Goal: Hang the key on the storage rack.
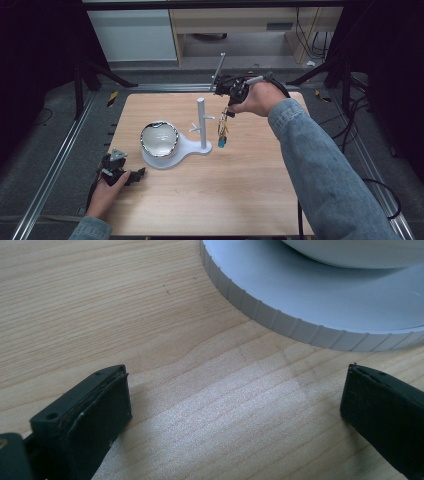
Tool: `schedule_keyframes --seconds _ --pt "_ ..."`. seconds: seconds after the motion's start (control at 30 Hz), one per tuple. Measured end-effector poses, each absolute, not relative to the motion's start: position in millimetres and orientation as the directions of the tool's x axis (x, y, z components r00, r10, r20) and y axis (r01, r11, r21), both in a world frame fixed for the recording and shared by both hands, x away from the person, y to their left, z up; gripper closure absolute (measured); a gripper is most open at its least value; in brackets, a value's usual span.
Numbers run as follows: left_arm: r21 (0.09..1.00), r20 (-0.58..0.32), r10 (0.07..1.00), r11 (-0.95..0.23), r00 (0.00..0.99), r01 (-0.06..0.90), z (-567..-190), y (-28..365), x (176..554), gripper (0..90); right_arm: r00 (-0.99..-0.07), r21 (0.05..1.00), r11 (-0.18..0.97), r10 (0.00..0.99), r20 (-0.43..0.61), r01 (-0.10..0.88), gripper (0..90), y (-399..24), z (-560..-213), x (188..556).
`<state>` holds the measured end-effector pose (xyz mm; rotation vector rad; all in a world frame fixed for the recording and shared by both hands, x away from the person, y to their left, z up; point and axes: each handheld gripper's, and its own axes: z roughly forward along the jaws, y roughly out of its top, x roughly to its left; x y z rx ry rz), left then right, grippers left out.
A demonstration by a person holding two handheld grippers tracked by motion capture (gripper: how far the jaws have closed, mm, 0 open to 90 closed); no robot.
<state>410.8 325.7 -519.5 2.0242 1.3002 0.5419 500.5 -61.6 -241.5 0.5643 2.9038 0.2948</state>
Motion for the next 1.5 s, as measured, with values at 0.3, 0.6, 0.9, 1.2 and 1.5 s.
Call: schedule_keyframes --seconds 0.3,0.6,0.9,1.2,1.5 --pt "0.719 -0.009 0.908 -0.286 0.420 0.633 -520 326 411 0.0 -0.918 0.225 0.913 0.375 -0.129 0.341 89.2 -52 -243 503" --pt "0.719 -0.009 0.908 -0.286 0.420 0.633 -520 326 411 0.0 -0.928 0.217 0.921 0.354 -0.121 0.323 89.2 -40 -246 505" --pt "0.719 -0.009 0.908 -0.286 0.420 0.633 -520 326 411 0.0 -0.935 0.207 0.929 0.336 -0.117 0.308 89.2 -30 -247 508" --pt "0.719 -0.009 0.908 -0.286 0.420 0.633 -520 326 411 0.0 -0.940 0.191 0.934 0.325 -0.104 0.302 89.2 -25 -254 515" --pt "0.719 -0.009 0.908 -0.286 0.420 0.633 -520 326 411 0.0 -0.941 0.191 0.932 0.327 -0.085 0.307 89.1 -27 -258 526"
